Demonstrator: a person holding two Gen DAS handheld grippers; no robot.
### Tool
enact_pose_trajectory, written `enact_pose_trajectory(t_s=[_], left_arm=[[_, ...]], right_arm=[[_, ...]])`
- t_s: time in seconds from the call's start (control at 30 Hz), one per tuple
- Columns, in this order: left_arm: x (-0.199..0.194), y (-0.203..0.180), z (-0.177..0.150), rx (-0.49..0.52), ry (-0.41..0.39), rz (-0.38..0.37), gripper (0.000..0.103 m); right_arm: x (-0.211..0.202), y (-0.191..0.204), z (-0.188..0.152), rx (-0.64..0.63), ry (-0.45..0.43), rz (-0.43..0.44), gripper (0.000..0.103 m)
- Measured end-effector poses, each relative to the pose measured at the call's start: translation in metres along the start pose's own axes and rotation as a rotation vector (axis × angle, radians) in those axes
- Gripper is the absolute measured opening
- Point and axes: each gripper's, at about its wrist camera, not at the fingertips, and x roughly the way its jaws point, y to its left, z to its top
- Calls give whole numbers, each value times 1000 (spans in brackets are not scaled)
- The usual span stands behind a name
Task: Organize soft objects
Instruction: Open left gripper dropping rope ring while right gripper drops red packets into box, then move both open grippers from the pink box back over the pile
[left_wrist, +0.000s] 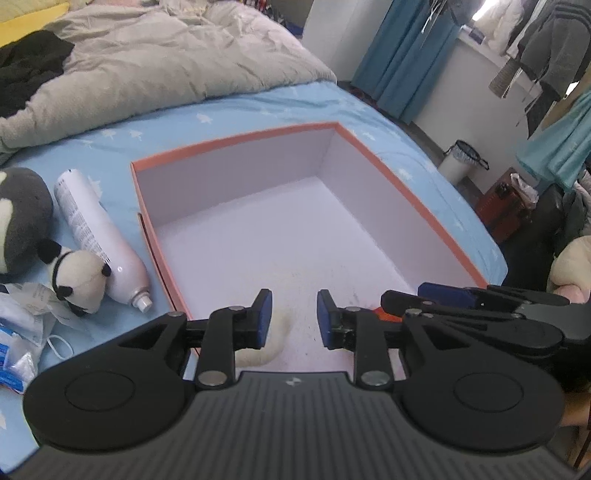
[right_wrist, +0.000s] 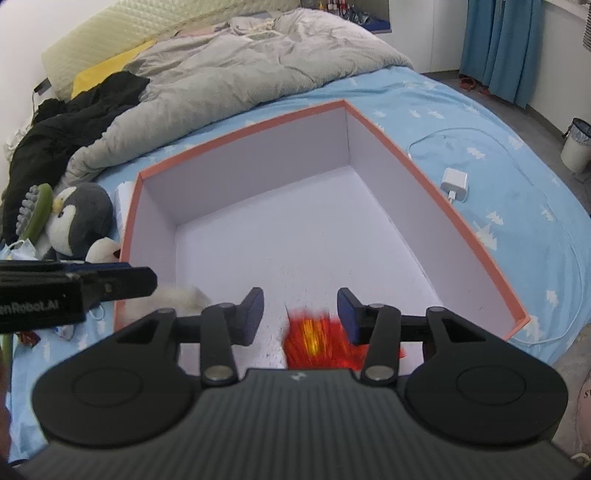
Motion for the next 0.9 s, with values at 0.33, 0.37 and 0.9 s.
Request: enact_pose_trajectory(t_s=[0.33,0.37,0.9], left_arm=[[-74,-9,-23,99,-201,18,31],[-83,-10,-27,108,-224,19,31],[-181,-10,-94,124,-391,22,31]], right_arm=[[-48,13,-13,-10,-188,54,47],[-55,16,-16,-15,-212,59,47],[-119,71,-62,-148,-405,138,47]])
